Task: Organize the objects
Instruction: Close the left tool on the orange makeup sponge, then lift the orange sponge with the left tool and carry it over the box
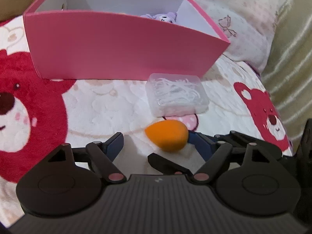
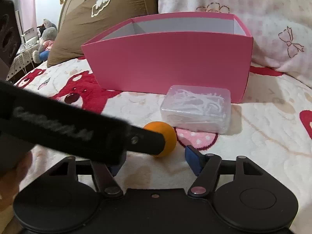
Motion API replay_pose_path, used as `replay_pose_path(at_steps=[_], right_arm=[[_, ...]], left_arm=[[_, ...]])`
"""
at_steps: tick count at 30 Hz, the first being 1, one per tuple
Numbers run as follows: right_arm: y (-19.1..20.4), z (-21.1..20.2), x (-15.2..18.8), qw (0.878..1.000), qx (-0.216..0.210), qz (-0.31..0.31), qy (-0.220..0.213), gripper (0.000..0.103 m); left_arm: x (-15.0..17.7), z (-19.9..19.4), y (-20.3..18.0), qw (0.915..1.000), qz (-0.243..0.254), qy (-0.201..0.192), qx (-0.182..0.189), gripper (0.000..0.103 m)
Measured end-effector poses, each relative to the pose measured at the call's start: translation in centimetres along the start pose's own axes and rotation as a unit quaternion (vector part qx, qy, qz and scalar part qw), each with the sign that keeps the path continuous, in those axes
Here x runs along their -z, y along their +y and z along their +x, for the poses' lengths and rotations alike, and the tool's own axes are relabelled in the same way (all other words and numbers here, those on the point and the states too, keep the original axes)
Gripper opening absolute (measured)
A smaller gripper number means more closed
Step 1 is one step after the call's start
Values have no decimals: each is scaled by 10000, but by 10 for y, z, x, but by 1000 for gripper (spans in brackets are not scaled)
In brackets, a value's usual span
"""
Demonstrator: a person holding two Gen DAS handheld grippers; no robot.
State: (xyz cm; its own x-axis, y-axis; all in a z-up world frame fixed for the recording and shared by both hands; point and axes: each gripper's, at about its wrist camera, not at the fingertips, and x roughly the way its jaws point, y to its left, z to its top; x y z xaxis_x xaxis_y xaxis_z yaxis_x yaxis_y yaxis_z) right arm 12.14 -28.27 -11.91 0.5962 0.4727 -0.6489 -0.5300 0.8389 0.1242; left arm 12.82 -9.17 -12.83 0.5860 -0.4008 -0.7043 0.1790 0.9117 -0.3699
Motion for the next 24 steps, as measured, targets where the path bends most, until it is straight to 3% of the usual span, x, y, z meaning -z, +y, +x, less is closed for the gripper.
replay_pose_path(at_steps=[3, 7, 24], right_arm=[[-1, 3, 1, 10000, 65, 10, -18, 57], [0, 4, -2, 9999, 162, -12, 15, 45], [13, -10, -12, 9997, 177, -64, 129, 40]], left_arm=[[1, 8, 5, 9998, -169, -54, 58, 66], [1, 10, -1, 9996, -18, -129, 234, 45], [-3, -12, -10, 9997, 61, 30, 240, 39]])
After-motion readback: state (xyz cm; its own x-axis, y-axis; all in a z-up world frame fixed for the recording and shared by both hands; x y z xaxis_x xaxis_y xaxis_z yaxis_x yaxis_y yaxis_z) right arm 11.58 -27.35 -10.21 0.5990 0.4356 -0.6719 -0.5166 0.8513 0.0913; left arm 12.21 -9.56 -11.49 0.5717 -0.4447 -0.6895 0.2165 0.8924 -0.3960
